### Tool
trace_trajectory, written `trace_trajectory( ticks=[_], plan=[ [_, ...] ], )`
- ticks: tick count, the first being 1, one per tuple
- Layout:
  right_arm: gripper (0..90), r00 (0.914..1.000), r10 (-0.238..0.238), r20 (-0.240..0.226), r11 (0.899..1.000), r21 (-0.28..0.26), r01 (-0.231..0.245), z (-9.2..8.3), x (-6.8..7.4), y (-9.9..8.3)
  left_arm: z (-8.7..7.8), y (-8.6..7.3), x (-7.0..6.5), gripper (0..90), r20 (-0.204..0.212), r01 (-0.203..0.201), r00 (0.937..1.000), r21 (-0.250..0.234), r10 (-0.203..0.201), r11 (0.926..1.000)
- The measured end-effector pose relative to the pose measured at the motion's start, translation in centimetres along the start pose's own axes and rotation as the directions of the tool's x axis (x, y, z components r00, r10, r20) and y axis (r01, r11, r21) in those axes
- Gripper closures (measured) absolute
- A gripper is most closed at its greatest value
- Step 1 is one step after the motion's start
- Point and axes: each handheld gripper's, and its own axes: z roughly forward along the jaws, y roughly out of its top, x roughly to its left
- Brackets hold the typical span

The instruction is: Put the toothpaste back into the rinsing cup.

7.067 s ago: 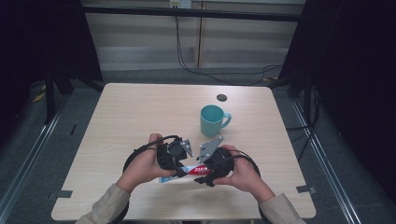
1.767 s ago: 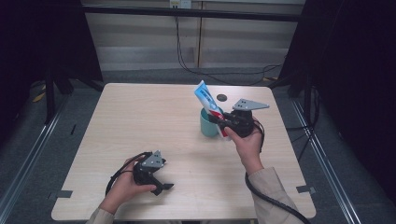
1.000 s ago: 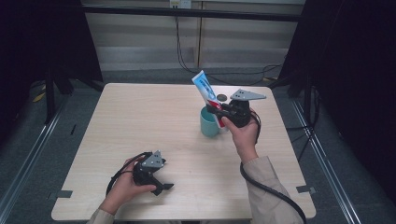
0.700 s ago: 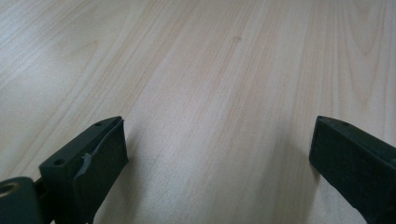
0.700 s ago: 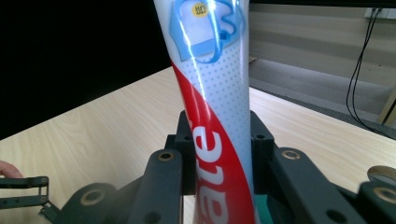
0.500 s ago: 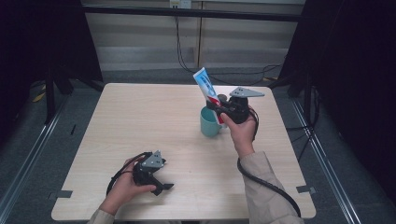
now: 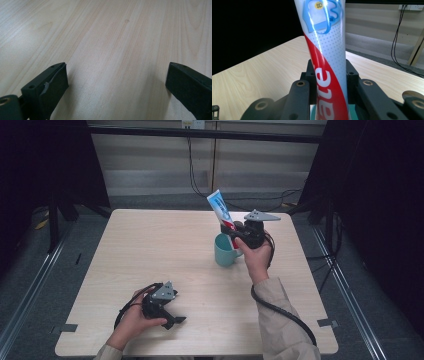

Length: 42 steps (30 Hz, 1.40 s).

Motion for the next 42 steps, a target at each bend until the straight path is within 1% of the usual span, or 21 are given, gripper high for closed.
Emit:
trace_trajectory(
  ticks=[5, 9, 17, 29, 33, 42],
  plan=[
    [72.3, 0.9999, 0.009, 0.010, 1.000, 0.000, -0.009, 0.3, -0.4, -0.2, 0.0, 0.0, 0.0, 3.8, -0.003, 0.001, 1.0000, -0.004, -0.001, 1.0000],
    [72.3, 0.9999, 0.012, 0.012, 1.000, -0.002, -0.012, 0.5, -0.6, 0.0, 0.0, 0.0, 0.0, 3.8, -0.002, 0.001, 1.0000, -0.003, -0.001, 1.0000],
    [72.3, 0.9999, -0.007, 0.011, 1.000, -0.006, 0.007, 1.1, -0.4, 1.2, 0.0, 0.0, 0.0, 3.8, 0.000, 0.000, 1.0000, -0.002, 0.000, 1.0000],
    [72.2, 1.0000, -0.007, 0.001, 1.000, -0.007, 0.007, 2.6, -0.2, 1.6, 0.0, 0.0, -0.1, 3.9, -0.003, 0.004, 1.0000, -0.003, -0.004, 1.0000],
    [72.2, 0.9999, -0.014, 0.000, 1.000, -0.002, 0.014, 2.9, -0.2, 1.6, 0.0, 0.0, -0.1, 3.9, -0.004, 0.004, 1.0000, -0.003, -0.004, 1.0000],
    [72.1, 0.9999, -0.013, -0.002, 1.000, 0.000, 0.013, 3.4, -0.3, 1.1, 0.0, 0.0, -0.1, 3.9, -0.004, 0.004, 1.0000, -0.003, -0.004, 1.0000]
  ],
)
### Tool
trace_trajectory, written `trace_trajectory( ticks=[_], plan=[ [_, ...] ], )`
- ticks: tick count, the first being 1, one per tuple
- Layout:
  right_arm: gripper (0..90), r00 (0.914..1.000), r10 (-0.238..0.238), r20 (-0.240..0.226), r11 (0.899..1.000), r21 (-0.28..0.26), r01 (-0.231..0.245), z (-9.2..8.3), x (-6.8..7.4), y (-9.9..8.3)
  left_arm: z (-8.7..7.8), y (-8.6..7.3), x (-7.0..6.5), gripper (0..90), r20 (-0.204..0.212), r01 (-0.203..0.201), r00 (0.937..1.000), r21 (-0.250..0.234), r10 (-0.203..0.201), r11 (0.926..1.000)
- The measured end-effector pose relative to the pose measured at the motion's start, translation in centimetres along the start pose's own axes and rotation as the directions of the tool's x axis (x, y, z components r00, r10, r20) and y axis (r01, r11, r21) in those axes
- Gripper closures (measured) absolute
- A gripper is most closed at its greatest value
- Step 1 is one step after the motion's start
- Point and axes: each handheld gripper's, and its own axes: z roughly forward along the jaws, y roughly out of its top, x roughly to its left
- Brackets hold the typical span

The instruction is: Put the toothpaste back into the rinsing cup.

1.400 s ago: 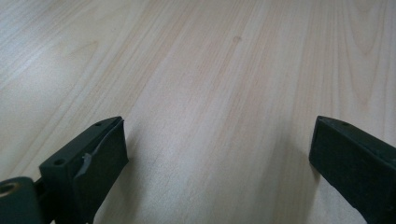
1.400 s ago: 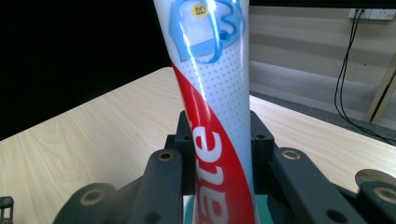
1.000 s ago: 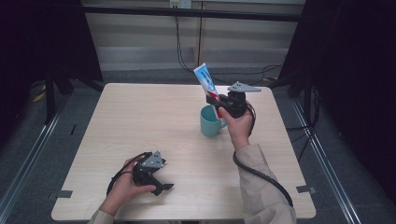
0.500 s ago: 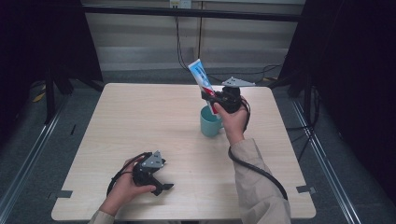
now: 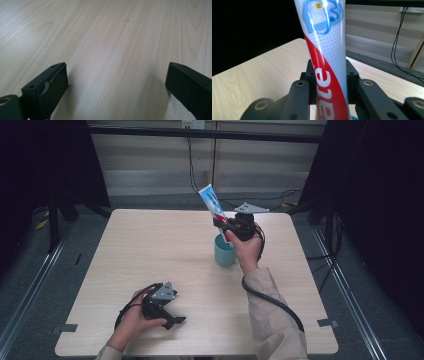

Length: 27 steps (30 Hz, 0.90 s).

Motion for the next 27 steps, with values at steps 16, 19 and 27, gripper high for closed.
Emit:
trace_trajectory(
  ticks=[16, 19, 27],
  plan=[
    [71.7, 1.0000, -0.002, -0.004, 1.000, 0.021, 0.002, 0.7, 0.0, -1.6, 0.0, 0.0, -0.1, 4.3, -0.004, 0.000, 1.0000, -0.001, 0.000, 1.0000],
    [71.6, 1.0000, 0.002, -0.003, 1.000, 0.021, -0.002, 0.9, -0.1, -1.9, 0.0, 0.0, -0.1, 4.4, -0.005, -0.001, 1.0000, -0.001, 0.001, 1.0000],
    [71.4, 1.0000, 0.008, 0.001, 1.000, 0.024, -0.008, 0.9, -0.3, -2.5, 0.0, 0.0, -0.1, 4.4, -0.005, 0.000, 1.0000, -0.001, 0.000, 1.0000]
  ],
)
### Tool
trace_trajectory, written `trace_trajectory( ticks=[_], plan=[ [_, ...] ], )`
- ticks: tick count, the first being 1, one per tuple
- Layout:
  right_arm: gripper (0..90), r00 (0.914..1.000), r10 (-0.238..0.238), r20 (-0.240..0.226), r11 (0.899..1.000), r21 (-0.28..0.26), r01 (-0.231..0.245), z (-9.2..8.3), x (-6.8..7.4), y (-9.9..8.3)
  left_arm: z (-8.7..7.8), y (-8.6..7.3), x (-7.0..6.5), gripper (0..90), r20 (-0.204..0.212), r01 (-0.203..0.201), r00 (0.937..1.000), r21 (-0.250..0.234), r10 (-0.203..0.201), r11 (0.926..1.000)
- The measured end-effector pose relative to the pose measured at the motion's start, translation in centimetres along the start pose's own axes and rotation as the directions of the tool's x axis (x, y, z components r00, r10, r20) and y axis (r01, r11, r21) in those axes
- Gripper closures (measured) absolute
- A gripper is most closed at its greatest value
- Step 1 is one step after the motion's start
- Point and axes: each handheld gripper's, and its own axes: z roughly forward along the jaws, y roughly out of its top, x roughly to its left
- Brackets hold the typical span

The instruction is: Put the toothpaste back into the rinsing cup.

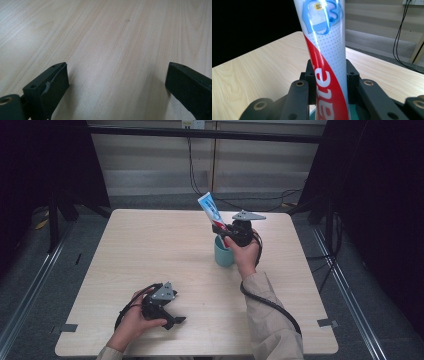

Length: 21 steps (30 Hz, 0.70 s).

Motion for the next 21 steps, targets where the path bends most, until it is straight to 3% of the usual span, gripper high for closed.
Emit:
trace_trajectory(
  ticks=[21],
  plan=[
    [70.6, 0.9999, -0.004, 0.009, 1.000, 0.022, 0.004, 0.2, -0.3, -1.5, 0.0, 0.0, 0.0, 4.5, -0.002, 0.000, 1.0000, 0.001, 0.000, 1.0000]
  ],
)
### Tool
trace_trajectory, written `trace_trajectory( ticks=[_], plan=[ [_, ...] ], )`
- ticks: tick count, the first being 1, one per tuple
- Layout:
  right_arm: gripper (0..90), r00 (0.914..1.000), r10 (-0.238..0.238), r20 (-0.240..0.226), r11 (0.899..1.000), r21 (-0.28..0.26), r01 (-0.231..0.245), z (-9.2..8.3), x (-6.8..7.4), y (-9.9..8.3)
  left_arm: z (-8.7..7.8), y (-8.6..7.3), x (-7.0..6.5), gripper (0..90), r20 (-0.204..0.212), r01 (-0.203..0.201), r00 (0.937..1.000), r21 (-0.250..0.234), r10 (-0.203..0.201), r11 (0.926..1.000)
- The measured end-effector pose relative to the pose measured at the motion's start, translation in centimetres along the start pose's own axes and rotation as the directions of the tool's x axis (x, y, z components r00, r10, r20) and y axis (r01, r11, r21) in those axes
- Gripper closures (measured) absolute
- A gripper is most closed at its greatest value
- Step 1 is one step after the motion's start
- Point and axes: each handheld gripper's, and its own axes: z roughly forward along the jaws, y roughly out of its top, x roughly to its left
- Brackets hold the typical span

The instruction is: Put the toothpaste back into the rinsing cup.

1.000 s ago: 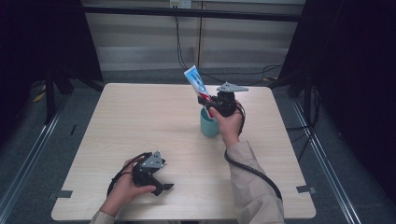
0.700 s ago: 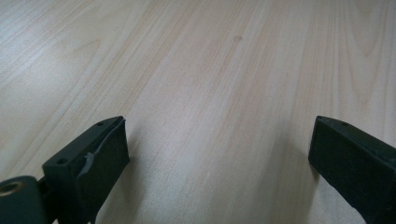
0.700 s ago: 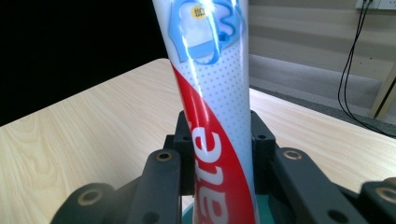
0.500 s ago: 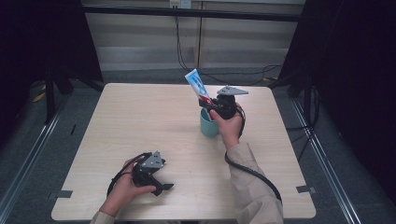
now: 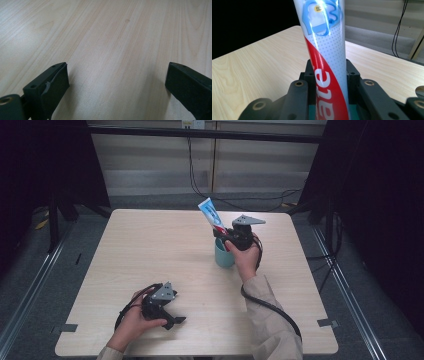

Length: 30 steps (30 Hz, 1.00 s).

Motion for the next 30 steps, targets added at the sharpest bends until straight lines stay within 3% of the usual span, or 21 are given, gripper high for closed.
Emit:
trace_trajectory(
  ticks=[18, 21, 30],
  plan=[
    [66.9, 1.0000, -0.002, 0.009, 1.000, 0.019, 0.001, -0.01, -0.05, -0.51, -0.01, 0.00, -0.03, 4.5, 0.000, 0.004, 1.0000, 0.001, -0.004, 1.0000],
    [66.9, 0.9993, -0.030, 0.023, 0.998, 0.061, 0.028, -0.20, -0.20, -0.42, 0.02, -0.02, -0.06, 4.5, -0.001, 0.007, 1.0000, -0.003, -0.007, 1.0000],
    [66.8, 0.9984, -0.053, 0.020, 0.995, 0.087, 0.051, -0.31, -0.09, -0.30, 0.02, -0.02, -0.06, 4.5, -0.002, 0.007, 1.0000, -0.003, -0.007, 1.0000]
  ],
)
